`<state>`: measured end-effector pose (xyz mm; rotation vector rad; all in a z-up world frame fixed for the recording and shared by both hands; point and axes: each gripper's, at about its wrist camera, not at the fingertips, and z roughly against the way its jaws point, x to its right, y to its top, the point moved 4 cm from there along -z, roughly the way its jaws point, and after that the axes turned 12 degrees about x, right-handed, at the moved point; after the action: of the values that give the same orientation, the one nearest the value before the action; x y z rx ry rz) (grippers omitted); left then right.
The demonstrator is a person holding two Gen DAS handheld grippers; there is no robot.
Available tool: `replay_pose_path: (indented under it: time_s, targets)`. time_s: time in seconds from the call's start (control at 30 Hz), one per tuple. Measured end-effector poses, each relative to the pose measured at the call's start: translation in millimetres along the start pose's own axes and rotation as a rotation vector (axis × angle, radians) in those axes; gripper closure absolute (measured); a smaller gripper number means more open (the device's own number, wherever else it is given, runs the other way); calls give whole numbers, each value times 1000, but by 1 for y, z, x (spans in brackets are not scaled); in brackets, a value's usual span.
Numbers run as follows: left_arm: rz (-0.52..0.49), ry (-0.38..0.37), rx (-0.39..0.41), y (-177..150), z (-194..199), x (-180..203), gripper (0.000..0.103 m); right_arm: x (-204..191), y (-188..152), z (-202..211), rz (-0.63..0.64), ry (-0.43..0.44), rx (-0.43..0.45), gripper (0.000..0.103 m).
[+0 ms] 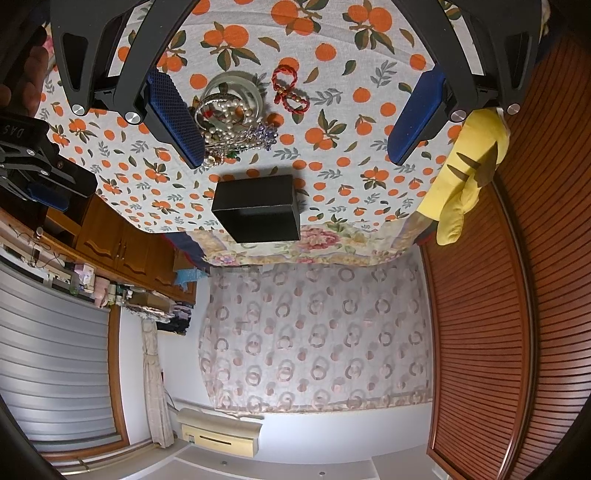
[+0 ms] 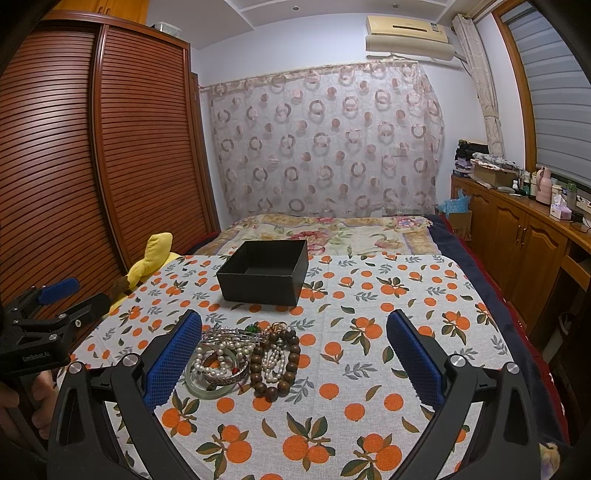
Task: Organize jewelry
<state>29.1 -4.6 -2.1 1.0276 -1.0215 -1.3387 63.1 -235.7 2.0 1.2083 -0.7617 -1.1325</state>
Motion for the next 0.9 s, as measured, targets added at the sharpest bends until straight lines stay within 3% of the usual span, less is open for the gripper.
replay_pose_path:
  time_s: [0.9]
  targets:
    - [-1, 1, 6, 1, 1, 1, 7, 1, 0, 2, 0, 3, 0, 2]
